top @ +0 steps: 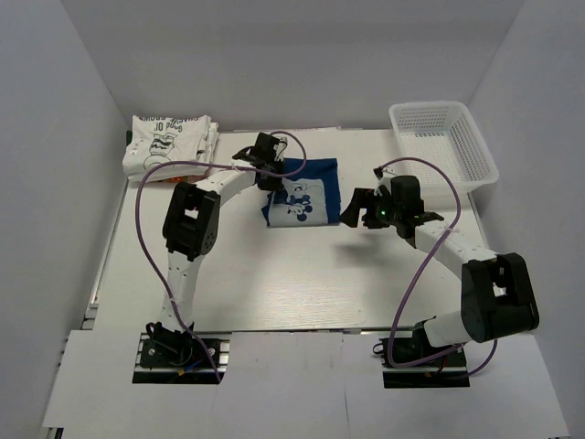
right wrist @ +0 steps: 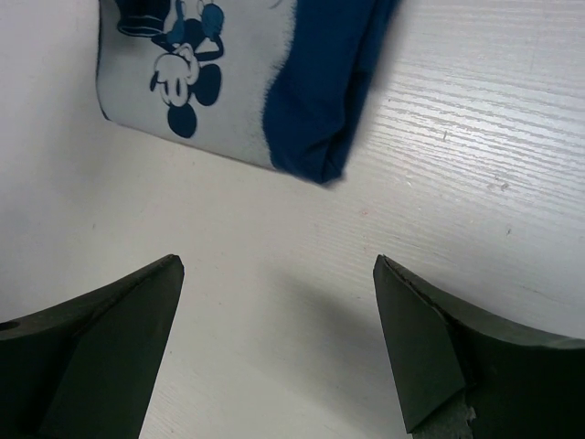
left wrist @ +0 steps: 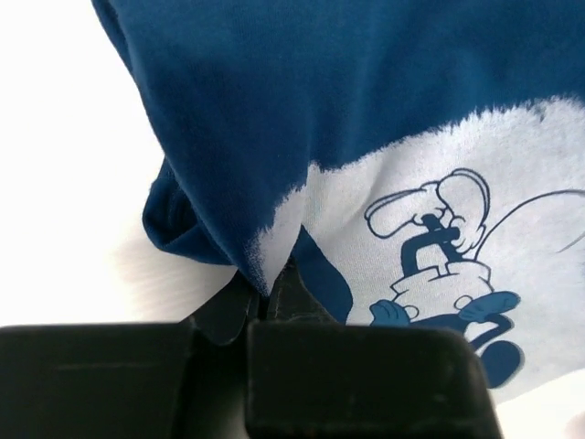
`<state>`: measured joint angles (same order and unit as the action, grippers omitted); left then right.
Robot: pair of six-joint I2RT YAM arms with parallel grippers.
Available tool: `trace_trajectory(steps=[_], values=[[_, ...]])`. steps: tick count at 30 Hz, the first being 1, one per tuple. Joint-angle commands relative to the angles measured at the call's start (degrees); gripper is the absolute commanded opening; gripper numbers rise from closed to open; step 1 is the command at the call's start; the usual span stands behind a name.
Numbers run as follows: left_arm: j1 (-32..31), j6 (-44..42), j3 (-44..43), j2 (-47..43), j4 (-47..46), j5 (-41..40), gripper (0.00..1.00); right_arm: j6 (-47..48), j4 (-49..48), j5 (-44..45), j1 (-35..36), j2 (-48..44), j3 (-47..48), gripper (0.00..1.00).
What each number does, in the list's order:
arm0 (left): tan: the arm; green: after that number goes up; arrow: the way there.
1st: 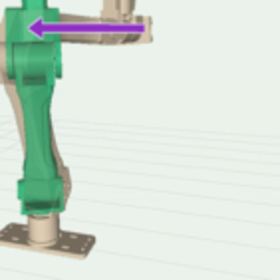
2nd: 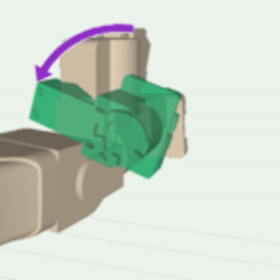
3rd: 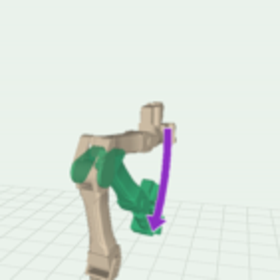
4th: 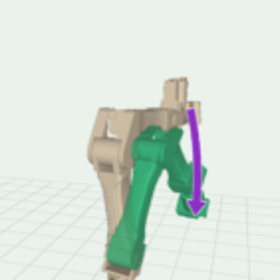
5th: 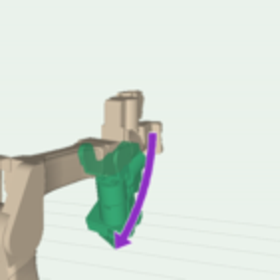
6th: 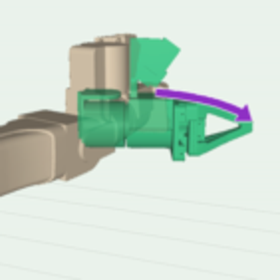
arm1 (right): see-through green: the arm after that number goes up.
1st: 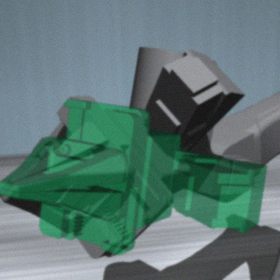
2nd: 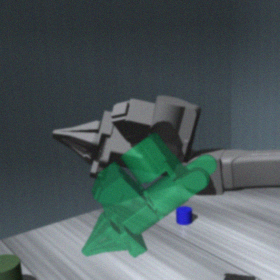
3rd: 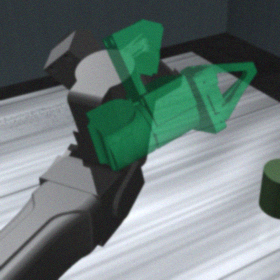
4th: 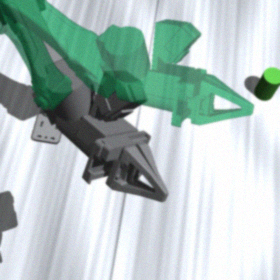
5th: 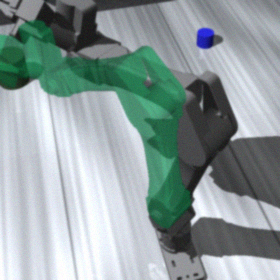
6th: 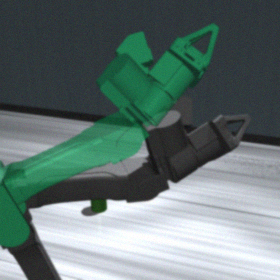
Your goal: Fold and stack the t-shirts
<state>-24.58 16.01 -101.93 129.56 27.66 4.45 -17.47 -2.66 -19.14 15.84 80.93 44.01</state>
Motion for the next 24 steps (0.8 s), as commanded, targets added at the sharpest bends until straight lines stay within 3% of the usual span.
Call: trace_trajectory(steps=[1, 7, 12, 24], values=[[0.23, -11.23, -2.40, -6.94, 2.75, -10.06, 0.00, 1.91, -0.25, 1.90, -0.10, -1.82, -0.85, 0.90], [1.90, -21.88, -4.40, -12.74, 3.80, -19.38, 0.00, 2.80, 0.19, 4.63, -0.02, -1.91, -0.85, 0.90], [3.04, -29.44, -9.60, -12.05, 9.17, -27.19, 0.00, 2.97, 0.19, 5.16, -0.02, -1.74, -0.94, 0.90], [8.22, -35.69, -15.58, -14.51, 10.14, -31.61, 0.00, 2.45, 0.37, 7.10, -0.10, -3.41, -1.65, 0.90]])
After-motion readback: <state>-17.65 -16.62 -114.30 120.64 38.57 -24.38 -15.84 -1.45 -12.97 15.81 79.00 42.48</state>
